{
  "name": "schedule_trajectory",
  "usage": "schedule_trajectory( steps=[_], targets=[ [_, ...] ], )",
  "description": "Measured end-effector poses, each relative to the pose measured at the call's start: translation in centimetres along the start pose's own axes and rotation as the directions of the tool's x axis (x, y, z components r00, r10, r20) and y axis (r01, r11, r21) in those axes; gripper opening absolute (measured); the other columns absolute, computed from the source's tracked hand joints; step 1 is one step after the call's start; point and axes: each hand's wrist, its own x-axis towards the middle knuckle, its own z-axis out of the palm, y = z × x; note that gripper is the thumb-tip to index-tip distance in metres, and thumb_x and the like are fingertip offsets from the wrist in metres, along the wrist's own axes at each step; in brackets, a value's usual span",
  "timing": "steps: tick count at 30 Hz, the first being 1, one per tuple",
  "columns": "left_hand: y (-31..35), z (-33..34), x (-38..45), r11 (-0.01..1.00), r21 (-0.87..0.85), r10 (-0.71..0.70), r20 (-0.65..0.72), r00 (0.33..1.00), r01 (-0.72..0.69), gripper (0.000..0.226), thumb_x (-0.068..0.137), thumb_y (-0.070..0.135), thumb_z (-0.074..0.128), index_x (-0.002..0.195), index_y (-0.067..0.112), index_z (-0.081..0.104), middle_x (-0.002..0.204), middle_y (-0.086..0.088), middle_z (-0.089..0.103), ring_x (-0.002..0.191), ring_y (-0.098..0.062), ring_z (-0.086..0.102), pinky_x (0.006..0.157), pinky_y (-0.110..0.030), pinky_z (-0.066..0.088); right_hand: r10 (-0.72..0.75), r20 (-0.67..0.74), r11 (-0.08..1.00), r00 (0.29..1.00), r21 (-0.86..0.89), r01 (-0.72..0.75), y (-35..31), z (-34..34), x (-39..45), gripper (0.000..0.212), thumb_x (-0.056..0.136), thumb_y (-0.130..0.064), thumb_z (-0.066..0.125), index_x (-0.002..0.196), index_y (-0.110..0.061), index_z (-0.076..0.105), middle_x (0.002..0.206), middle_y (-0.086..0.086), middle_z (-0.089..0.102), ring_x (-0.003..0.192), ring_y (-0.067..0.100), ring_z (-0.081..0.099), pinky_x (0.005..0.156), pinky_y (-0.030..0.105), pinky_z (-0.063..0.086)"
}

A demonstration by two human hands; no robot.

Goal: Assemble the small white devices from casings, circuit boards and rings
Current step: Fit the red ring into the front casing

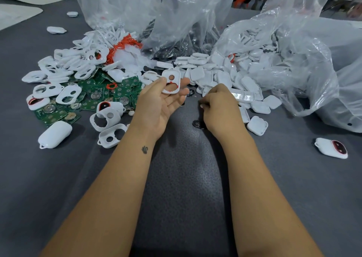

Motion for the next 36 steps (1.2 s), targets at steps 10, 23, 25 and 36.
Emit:
schedule_trajectory(
  steps=[10, 23, 25, 36],
  targets=[
    [-0.6, 0.2, 0.1, 0.979, 0.204, 0.028, -0.041, 0.999, -0.019, 0.018, 0.099, 0.004, 0.045, 0.088, 0.007, 0.058, 0.09, -0.013, 0.075, 0.055, -0.007, 0.053, 0.049, -0.015, 0.043, 0.1, -0.104, 0.975, 0.99, 0.21, -0.076, -0.4, -0.4, -0.1, 0.011, 0.088, -0.005, 0.057, 0.089, -0.014, 0.064, 0.094, 0.003, 0.061, 0.094, 0.022, 0.057, 0.083, 0.037, 0.046],
    [-0.8, 0.8, -0.6, 0.922, 0.375, 0.061, 0.112, 0.992, -0.099, 0.019, 0.097, 0.004, 0.054, 0.112, 0.008, 0.064, 0.089, -0.003, 0.075, 0.074, -0.012, 0.071, 0.064, -0.019, 0.054, 0.255, 0.027, 0.28, 0.967, 0.955, -0.101, -1.7, -1.6, -0.3, 0.015, 0.088, 0.004, 0.063, 0.092, -0.009, 0.069, 0.065, -0.003, 0.067, 0.064, 0.009, 0.063, 0.07, 0.024, 0.053],
    [-0.8, 0.9, -0.7, 0.915, 0.391, 0.06, 0.112, 0.992, -0.1, 0.021, 0.096, 0.003, 0.055, 0.116, 0.006, 0.062, 0.091, -0.005, 0.075, 0.074, -0.014, 0.072, 0.063, -0.019, 0.055, 0.26, 0.019, 0.274, 0.966, 0.957, -0.093, -1.8, -1.7, -0.4, 0.013, 0.088, 0.003, 0.064, 0.088, -0.009, 0.069, 0.064, -0.003, 0.067, 0.063, 0.009, 0.062, 0.068, 0.024, 0.053],
    [-0.9, 1.1, -0.8, 0.903, 0.417, 0.048, 0.139, 0.989, -0.103, 0.019, 0.095, 0.001, 0.053, 0.103, 0.012, 0.066, 0.078, 0.003, 0.074, 0.068, -0.014, 0.072, 0.06, -0.019, 0.054, 0.161, -0.12, 0.563, 0.98, 0.827, 0.008, -2.5, -2.0, -0.7, 0.011, 0.086, -0.002, 0.067, 0.083, -0.012, 0.07, 0.084, 0.002, 0.067, 0.067, -0.002, 0.057, 0.06, 0.009, 0.044]
  ],
)
